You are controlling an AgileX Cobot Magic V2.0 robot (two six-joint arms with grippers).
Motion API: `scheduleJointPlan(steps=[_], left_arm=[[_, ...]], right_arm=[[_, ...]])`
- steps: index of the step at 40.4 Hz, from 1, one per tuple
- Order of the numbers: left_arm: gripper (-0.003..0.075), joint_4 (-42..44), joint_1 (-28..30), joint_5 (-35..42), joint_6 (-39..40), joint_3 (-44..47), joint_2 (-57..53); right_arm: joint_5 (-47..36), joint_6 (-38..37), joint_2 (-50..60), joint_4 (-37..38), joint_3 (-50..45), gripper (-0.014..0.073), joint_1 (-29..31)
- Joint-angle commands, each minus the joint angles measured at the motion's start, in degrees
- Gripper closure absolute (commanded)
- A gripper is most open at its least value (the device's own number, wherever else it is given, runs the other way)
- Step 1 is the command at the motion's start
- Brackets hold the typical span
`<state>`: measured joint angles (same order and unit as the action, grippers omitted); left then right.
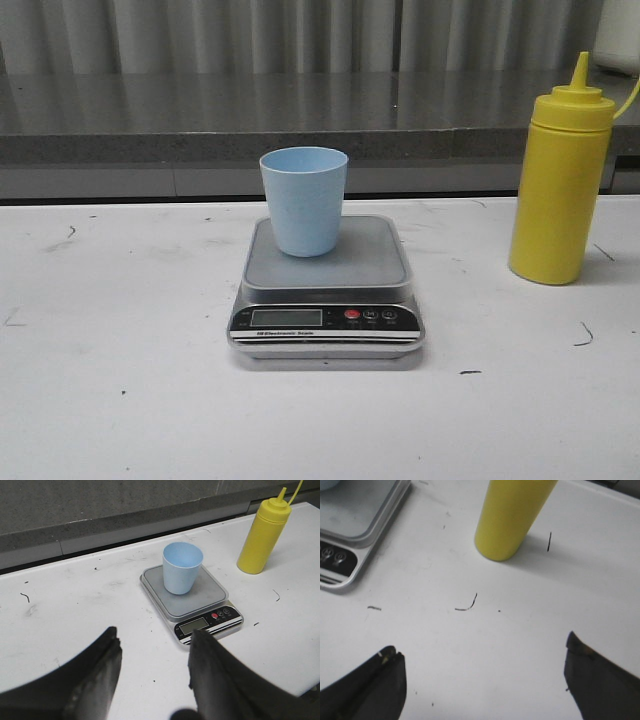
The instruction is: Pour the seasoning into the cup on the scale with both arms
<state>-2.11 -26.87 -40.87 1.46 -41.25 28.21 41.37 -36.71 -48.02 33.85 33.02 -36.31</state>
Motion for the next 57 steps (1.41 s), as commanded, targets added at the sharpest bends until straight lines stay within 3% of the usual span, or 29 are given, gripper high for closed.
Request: scheduleJointPlan(steps=[1, 6, 16, 27, 43, 47, 57], left_arm=[[0.0407, -0.20, 0.11, 4.70, 0.50, -1.49, 0.37], [0.0407, -0.20, 0.11, 4.70, 0.50, -1.49, 0.37], [0.0407, -0.20, 0.11, 4.70, 0.50, -1.49, 0.37], [0.0407, -0.20, 0.11, 4.70, 0.50, -1.49, 0.37], [0.0407, -0.20, 0.11, 4.94, 0.50, -1.49, 0.37], [0.0407, -0.20, 0.11, 5.02, 0.50, -1.49, 0.37], [0.0414, -0.20, 0.11, 5.02, 0.50, -1.49, 0.37]], right_arm=[[5.90, 10.36, 0.68, -6.43, 6.16, -0.0061, -0.64], [11.78, 17.16, 2.64, -12.52, 11.15, -0.0061, -0.52], [12.77, 18.19, 15.23, -17.30, 12.29, -0.0061, -0.52], [14.19, 18.26, 28.02, -17.59, 12.19, -0.0061, -0.52], [14.66, 18.26, 29.09, -17.22, 12.19, -0.0050, -0.52], [14.59, 18.26, 29.09, -17.19, 12.19, 0.0048, -0.52], [14.26, 18.26, 29.09, -17.19, 12.19, 0.0545, -0.52]])
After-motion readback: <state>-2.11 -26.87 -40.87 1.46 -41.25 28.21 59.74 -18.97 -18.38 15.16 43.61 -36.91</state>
